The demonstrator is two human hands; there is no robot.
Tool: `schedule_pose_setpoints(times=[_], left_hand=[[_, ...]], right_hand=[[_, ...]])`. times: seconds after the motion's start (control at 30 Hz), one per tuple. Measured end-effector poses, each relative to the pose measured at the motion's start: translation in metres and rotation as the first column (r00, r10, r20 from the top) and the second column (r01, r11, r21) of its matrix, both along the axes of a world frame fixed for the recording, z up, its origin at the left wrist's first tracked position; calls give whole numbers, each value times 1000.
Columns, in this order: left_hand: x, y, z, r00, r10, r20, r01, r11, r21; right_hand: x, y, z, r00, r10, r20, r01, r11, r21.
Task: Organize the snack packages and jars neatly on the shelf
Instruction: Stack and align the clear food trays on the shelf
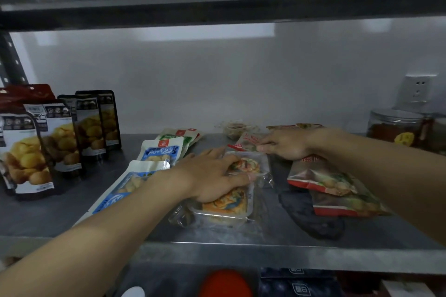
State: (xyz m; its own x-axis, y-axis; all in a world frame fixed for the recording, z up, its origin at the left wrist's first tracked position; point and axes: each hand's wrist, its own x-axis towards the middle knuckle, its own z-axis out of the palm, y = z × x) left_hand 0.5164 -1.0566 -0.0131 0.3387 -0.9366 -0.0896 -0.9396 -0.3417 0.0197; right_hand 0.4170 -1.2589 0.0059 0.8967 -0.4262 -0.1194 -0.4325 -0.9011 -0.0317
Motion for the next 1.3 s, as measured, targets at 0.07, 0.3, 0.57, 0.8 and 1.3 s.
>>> schedule_pose_setpoints(times=[0.07,0.3,0.57,0.8,1.3], left_hand=[[-1,0,0,1000,-1,-7,1,1000,1],[3,-1,-4,999,-13,-52,11,1000,-23],[1,-1,-6,997,14,-78,-18,999,-41],[-1,0,-2,998,22,-62,-26,998,-62],[15,-42,20,821,80,-565,-471,653,-593]], right_hand=[[2,2,4,1000,-9,19,9,1000,-5],[29,-2,8,979,-127,160,115,990,84],[37,-7,-5,983,-151,106,112,945,306],[43,-17,-8,956,-182,229,120,958,262],[21,7,36,504,-462,730,46,858,511]])
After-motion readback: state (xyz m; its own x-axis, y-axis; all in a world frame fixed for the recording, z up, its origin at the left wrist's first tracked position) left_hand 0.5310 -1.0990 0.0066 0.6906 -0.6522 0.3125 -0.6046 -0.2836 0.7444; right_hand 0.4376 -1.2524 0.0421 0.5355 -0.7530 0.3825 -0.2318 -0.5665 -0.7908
